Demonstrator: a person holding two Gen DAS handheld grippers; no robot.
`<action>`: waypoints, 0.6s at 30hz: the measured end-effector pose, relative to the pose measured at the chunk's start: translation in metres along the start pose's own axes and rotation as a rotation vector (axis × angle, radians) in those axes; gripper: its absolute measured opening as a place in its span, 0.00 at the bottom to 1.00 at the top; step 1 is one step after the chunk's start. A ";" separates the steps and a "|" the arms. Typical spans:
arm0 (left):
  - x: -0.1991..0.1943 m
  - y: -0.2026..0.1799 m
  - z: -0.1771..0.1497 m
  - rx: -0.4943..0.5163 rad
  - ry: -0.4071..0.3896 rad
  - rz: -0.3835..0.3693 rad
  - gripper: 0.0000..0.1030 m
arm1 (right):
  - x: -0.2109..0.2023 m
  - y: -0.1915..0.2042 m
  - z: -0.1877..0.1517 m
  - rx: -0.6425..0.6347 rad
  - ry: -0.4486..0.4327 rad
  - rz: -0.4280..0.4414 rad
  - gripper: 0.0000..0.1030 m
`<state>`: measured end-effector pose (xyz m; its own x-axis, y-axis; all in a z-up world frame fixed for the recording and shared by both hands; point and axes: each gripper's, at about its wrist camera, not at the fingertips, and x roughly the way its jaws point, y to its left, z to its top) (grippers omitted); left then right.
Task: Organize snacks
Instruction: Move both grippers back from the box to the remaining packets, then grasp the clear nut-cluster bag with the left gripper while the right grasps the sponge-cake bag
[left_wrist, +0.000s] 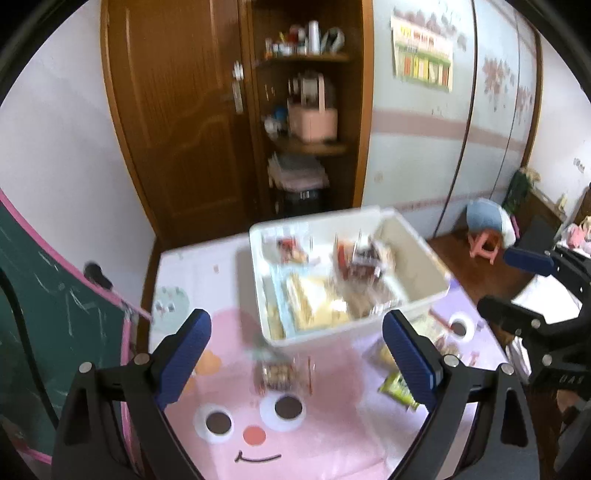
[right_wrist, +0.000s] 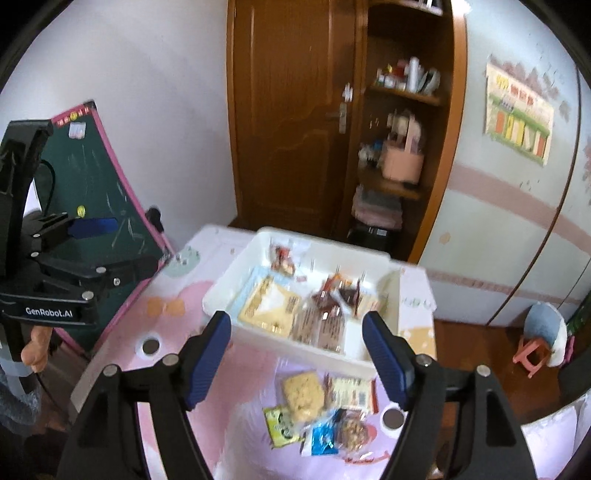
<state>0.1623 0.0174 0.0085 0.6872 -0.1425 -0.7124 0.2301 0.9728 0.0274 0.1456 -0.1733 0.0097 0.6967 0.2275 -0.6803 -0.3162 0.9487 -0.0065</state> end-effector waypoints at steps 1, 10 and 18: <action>0.009 0.002 -0.007 -0.003 0.022 -0.002 0.91 | 0.007 0.001 -0.006 0.001 0.019 0.006 0.72; 0.090 0.024 -0.061 -0.038 0.219 -0.028 0.91 | 0.082 -0.002 -0.053 0.012 0.198 0.041 0.72; 0.150 0.023 -0.096 -0.033 0.346 -0.054 0.91 | 0.139 -0.007 -0.083 0.021 0.319 0.055 0.72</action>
<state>0.2042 0.0357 -0.1647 0.3994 -0.1290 -0.9076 0.2333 0.9718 -0.0355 0.1912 -0.1671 -0.1454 0.4413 0.2012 -0.8745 -0.3319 0.9420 0.0492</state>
